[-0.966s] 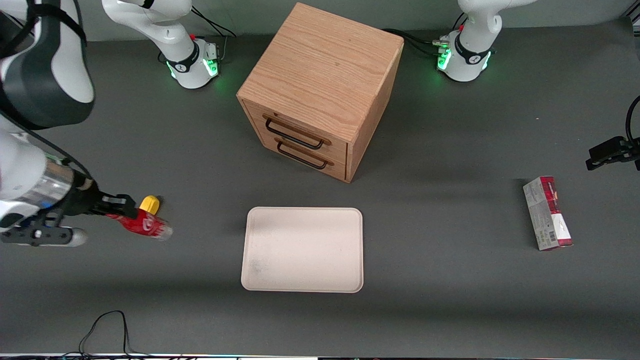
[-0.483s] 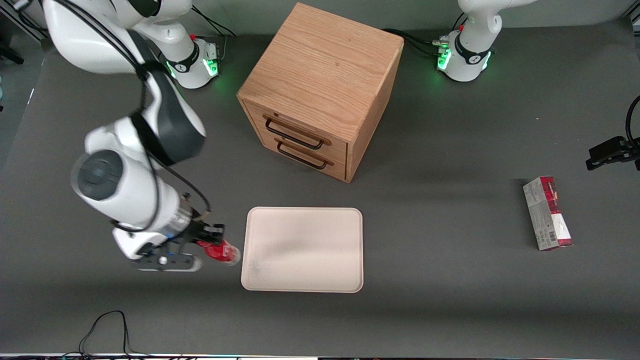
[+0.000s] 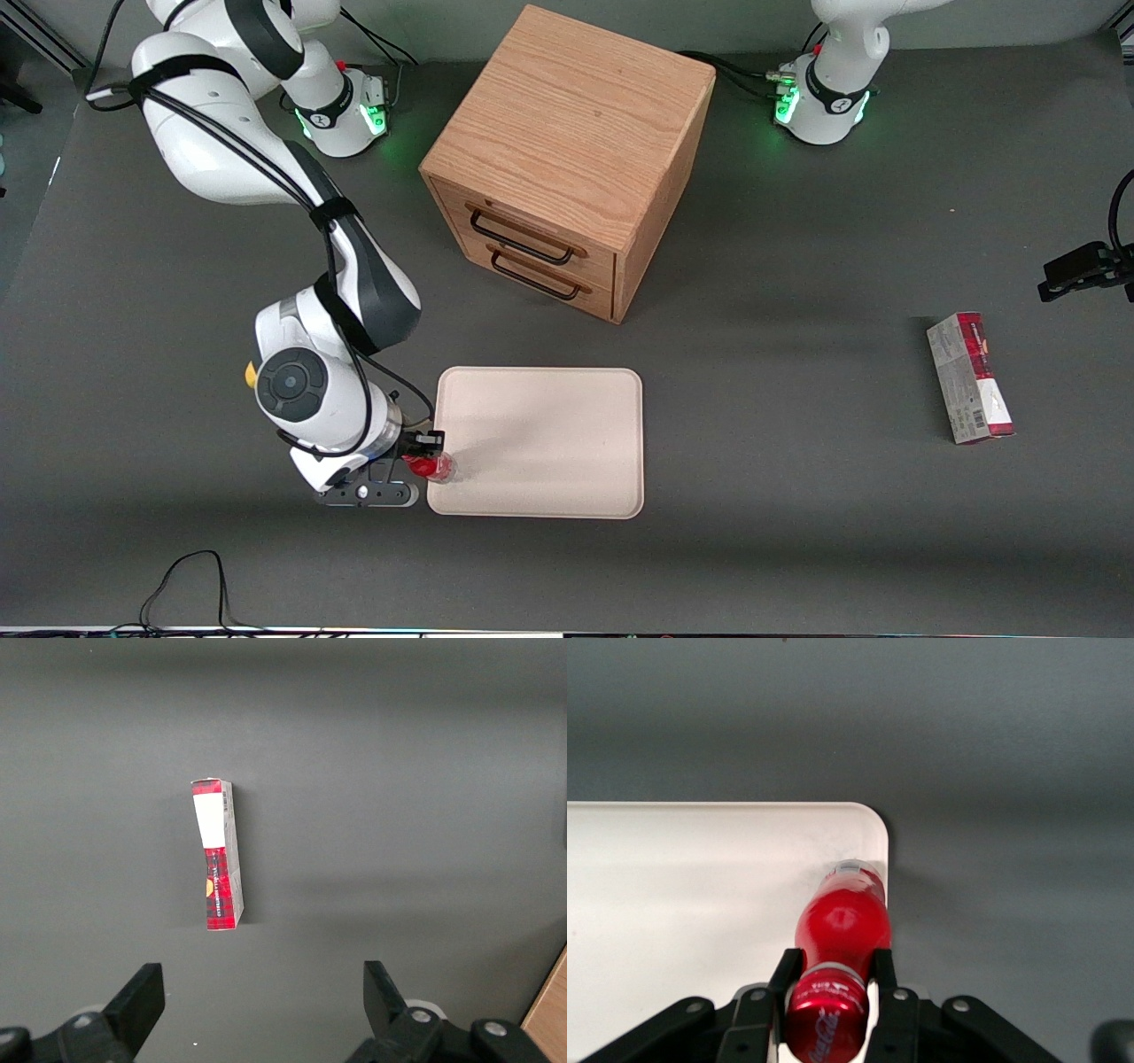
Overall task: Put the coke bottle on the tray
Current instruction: 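Lower the bottle onto the tray's edge and open the right gripper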
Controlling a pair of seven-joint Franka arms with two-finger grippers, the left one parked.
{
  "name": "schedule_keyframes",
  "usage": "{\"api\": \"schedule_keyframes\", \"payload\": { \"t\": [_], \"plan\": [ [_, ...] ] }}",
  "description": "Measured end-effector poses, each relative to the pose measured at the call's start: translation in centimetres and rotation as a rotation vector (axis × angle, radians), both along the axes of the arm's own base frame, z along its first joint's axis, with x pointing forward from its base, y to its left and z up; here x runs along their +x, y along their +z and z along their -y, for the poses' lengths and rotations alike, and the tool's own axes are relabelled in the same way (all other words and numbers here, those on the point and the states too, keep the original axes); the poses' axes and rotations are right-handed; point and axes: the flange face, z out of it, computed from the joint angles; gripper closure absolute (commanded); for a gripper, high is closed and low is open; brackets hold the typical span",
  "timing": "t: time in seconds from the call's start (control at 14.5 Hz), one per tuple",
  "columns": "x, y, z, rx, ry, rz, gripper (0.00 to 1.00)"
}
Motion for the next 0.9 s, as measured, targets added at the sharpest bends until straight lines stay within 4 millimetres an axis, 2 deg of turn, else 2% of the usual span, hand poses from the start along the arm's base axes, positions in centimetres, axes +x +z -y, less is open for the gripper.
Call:
{"api": "schedule_keyframes", "payload": {
  "t": [0.21, 0.28, 0.34, 0.41, 0.55, 0.69, 0.9],
  "plan": [
    [0.3, -0.8, -0.3, 0.015, 0.002, 0.024, 1.00],
    [0.3, -0.7, -0.3, 0.015, 0.002, 0.025, 0.96],
    [0.3, -0.8, -0.3, 0.015, 0.002, 0.025, 0.61],
    [0.3, -0.9, -0.3, 0.016, 0.003, 0.026, 0.35],
    [0.3, -1.4, -0.5, 0.020, 0.002, 0.030, 0.02],
    [0.2, -1.8, -0.7, 0.030, -0.012, 0.043, 0.00],
    [0.3, -1.4, -1.0, 0.039, -0.022, 0.056, 0.00]
  ]
}}
